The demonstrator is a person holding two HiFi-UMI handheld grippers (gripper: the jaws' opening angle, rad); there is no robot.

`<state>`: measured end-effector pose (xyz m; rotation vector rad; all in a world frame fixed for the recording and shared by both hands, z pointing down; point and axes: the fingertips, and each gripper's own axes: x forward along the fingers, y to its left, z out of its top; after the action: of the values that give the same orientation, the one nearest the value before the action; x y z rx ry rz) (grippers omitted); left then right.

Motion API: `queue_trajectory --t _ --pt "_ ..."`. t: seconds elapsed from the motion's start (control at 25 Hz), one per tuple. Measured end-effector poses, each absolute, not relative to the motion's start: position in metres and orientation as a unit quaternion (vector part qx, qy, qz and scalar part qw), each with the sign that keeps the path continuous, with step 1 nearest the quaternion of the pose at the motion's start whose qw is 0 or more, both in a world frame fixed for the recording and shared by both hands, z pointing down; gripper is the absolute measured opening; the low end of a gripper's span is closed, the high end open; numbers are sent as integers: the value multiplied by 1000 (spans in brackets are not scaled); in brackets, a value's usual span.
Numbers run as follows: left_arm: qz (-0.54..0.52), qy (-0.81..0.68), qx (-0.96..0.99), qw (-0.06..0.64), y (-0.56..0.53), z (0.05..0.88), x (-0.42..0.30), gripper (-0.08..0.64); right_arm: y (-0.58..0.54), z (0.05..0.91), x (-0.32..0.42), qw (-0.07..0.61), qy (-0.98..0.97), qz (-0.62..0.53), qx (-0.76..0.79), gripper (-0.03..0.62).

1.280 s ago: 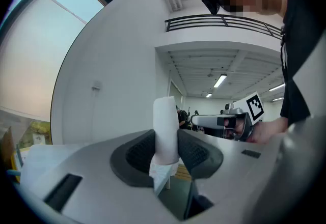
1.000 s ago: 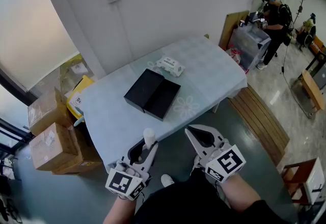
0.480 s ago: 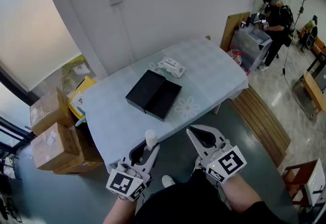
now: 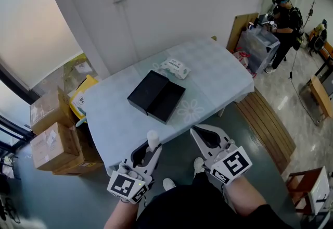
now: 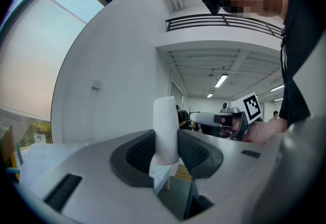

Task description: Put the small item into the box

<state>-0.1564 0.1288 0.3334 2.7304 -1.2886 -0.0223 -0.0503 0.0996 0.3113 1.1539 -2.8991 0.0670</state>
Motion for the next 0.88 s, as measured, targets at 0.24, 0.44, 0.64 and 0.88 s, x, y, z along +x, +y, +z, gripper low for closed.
queue_trajectory --t 0.24,0.44,0.64,0.88 --pt "-8 -436 898 62 112 330 -145 133 79 309 -40 10 -933 23 359 9" --pt "-9 -448 892 65 99 330 -135 133 61 308 -30 11 -938 25 346 9" --pt "-8 -462 884 70 80 332 -122 133 38 312 -18 14 -943 31 331 9" --pt "-5 -481 873 79 58 339 -106 133 9 316 -4 14 -949 36 313 9"
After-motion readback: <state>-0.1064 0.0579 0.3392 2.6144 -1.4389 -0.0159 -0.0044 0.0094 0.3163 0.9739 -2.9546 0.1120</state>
